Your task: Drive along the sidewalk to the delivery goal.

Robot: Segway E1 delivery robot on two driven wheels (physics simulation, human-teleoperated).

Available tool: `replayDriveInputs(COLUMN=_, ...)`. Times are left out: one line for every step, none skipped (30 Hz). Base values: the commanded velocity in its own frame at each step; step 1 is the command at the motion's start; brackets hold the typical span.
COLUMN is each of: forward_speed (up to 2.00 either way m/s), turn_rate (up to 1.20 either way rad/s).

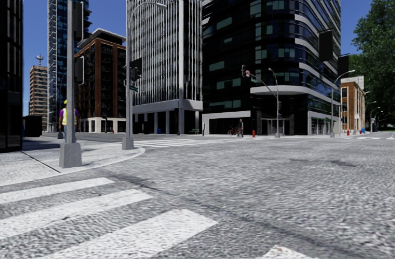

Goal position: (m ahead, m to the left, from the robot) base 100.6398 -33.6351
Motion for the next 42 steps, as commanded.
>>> replayDriveInputs(forward_speed=1.2, turn_rate=0.57)
replayDriveInputs(forward_speed=1.2, turn_rate=0.6)
replayDriveInputs(forward_speed=1.2, turn_rate=0.6)
replayDriveInputs(forward_speed=1.2, turn_rate=0.6)
replayDriveInputs(forward_speed=1.2, turn_rate=0.6)
replayDriveInputs(forward_speed=1.2, turn_rate=0.6)
replayDriveInputs(forward_speed=1.2, turn_rate=0.6)
replayDriveInputs(forward_speed=1.2, turn_rate=0.6)
replayDriveInputs(forward_speed=1.2, turn_rate=0.6)
replayDriveInputs(forward_speed=1.2, turn_rate=0.6)
replayDriveInputs(forward_speed=1.2, turn_rate=0.6)
replayDriveInputs(forward_speed=1.2, turn_rate=0.6)
replayDriveInputs(forward_speed=1.2, turn_rate=0.6)
replayDriveInputs(forward_speed=1.2, turn_rate=0.6)
replayDriveInputs(forward_speed=1.2, turn_rate=0.6)
replayDriveInputs(forward_speed=1.2, turn_rate=0.6)
replayDriveInputs(forward_speed=1.2, turn_rate=0.6)
replayDriveInputs(forward_speed=1.2, turn_rate=0.6)
replayDriveInputs(forward_speed=1.2, turn_rate=0.6)
replayDriveInputs(forward_speed=1.2, turn_rate=0.6)
replayDriveInputs(forward_speed=1.2, turn_rate=0.6)
replayDriveInputs(forward_speed=1.2, turn_rate=0.6)
replayDriveInputs(forward_speed=1.2, turn_rate=0.6)
replayDriveInputs(forward_speed=1.2, turn_rate=0.6)
replayDriveInputs(forward_speed=1.2, turn_rate=0.6)
replayDriveInputs(forward_speed=1.2, turn_rate=0.6)
replayDriveInputs(forward_speed=1.2, turn_rate=0.6)
replayDriveInputs(forward_speed=1.2, turn_rate=0.6)
replayDriveInputs(forward_speed=1.2, turn_rate=0.6)
replayDriveInputs(forward_speed=1.2, turn_rate=0.6)
replayDriveInputs(forward_speed=1.2, turn_rate=0.6)
replayDriveInputs(forward_speed=1.2, turn_rate=0.6)
replayDriveInputs(forward_speed=1.2, turn_rate=0.6)
replayDriveInputs(forward_speed=1.2, turn_rate=0.6)
replayDriveInputs(forward_speed=1.2, turn_rate=0.6)
replayDriveInputs(forward_speed=1.2, turn_rate=0.6)
replayDriveInputs(forward_speed=1.21, turn_rate=0.6)
replayDriveInputs(forward_speed=1.22, turn_rate=0.6)
replayDriveInputs(forward_speed=1.22, turn_rate=0.6)
replayDriveInputs(forward_speed=1.22, turn_rate=0.6)
replayDriveInputs(forward_speed=1.23, turn_rate=0.6)
replayDriveInputs(forward_speed=1.24, turn_rate=0.6)
